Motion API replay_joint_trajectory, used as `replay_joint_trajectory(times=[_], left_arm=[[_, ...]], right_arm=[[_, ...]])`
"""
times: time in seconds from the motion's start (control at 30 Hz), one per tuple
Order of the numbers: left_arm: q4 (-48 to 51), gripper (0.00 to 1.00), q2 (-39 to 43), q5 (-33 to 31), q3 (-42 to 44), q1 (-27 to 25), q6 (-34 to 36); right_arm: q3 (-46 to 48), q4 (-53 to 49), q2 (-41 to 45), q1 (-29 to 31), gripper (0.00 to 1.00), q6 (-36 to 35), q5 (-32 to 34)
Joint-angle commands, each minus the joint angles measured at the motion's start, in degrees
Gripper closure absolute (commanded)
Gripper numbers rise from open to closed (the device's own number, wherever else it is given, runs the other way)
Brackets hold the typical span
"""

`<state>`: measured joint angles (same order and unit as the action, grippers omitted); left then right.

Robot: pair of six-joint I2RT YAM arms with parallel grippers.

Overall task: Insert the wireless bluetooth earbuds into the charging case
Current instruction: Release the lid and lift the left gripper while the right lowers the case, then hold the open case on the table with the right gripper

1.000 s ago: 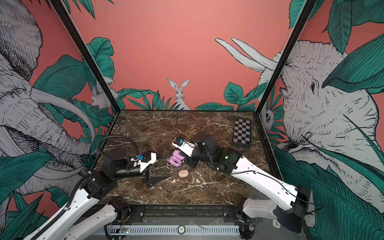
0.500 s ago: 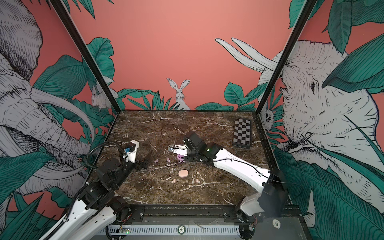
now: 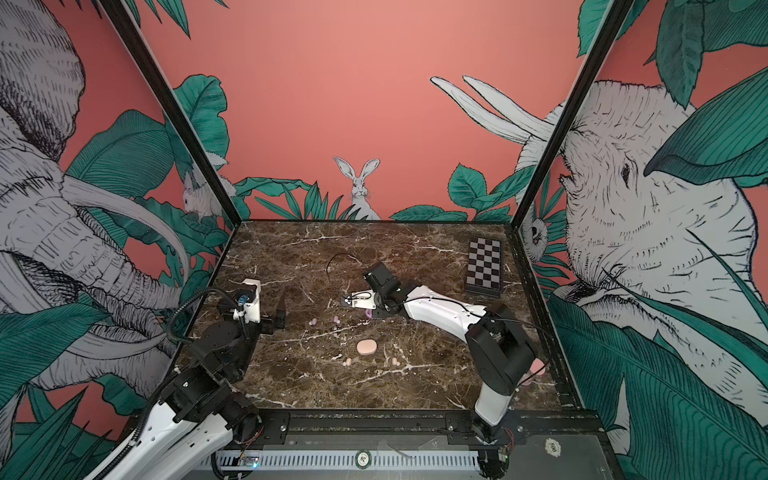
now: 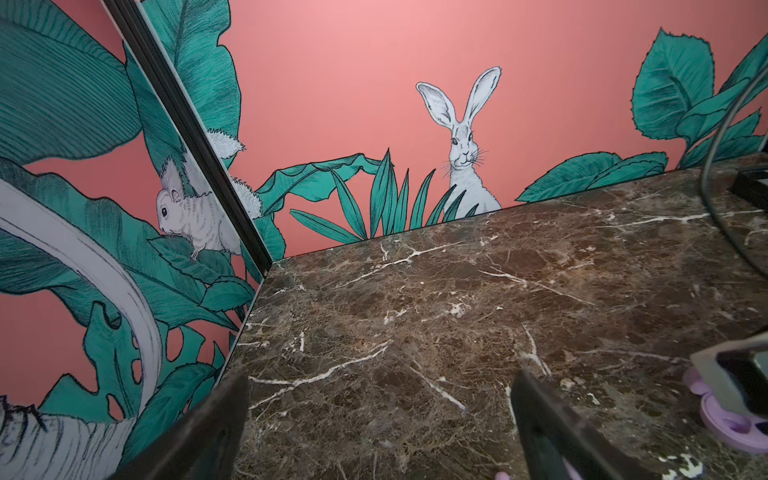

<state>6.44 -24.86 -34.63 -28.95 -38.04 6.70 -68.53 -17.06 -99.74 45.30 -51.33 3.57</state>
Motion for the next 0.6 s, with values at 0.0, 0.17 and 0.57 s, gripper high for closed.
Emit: replay_joint_trajectory(times=[0.0, 0.17, 0.57], left_arm=[[-2.0, 0.01, 0.2, -1.2, -0.1, 0.2, 0.7], [-2.2, 0.01, 0.4, -0.5, 0.1, 0.2, 1.2], [-1.8, 0.01, -0.4, 0.5, -0.1, 0.2, 2.0]], right_arm=[[-0.4, 4.0, -1.1, -0.3, 1.00, -0.1, -1.6], [-0.5, 5.7, -2.6, -0.4, 1.00, 0.5, -1.5], [0.4, 11.2, -5.1, -0.4, 1.00, 1.7, -1.9]])
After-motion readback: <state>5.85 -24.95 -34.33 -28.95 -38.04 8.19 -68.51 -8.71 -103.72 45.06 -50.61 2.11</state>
